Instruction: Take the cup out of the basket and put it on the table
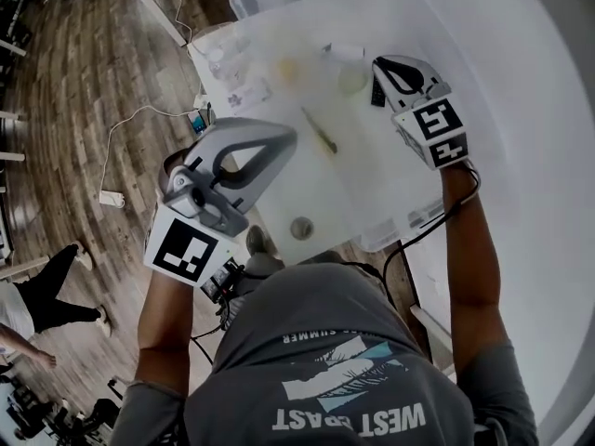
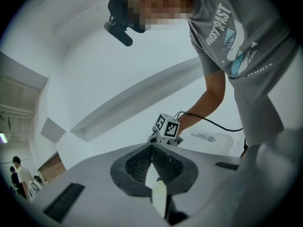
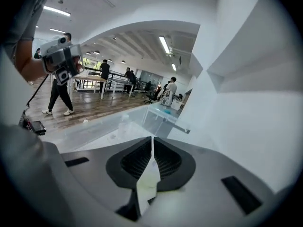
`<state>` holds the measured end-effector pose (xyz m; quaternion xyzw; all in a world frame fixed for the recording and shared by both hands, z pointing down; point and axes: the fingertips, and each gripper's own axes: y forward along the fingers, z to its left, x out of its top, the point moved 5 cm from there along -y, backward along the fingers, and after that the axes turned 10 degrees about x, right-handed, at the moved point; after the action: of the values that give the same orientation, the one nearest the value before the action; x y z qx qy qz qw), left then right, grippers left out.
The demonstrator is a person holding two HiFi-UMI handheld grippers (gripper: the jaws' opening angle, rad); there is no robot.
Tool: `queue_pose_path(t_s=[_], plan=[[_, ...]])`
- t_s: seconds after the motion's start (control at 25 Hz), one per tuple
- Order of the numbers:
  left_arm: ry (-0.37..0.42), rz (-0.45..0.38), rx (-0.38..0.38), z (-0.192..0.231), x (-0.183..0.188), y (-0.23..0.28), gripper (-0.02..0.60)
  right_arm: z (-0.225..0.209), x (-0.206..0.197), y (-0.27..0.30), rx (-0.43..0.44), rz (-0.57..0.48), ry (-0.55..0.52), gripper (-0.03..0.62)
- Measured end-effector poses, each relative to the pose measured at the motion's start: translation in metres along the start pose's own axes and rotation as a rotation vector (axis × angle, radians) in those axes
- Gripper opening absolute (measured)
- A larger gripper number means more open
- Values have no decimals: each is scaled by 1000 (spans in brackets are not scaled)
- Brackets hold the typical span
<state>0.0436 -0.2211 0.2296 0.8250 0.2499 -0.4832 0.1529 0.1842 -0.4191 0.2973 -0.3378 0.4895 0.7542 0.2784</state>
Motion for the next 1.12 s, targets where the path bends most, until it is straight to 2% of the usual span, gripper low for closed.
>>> queue_pose_path(t_s=[0.4, 0.64, 0.92, 1.12], plan=[[-39, 78, 50, -1, -14, -7, 9, -13, -90, 100, 199, 236, 117, 72], [-51, 106, 59, -3, -21, -9, 9, -11, -139, 140, 268, 368, 149, 86], [-74, 133, 75, -3, -25, -20, 9, 1, -180, 164, 318, 487, 128, 92], [-83, 147, 69, 0, -29, -23, 10, 0, -191, 173, 302, 558, 41, 91]])
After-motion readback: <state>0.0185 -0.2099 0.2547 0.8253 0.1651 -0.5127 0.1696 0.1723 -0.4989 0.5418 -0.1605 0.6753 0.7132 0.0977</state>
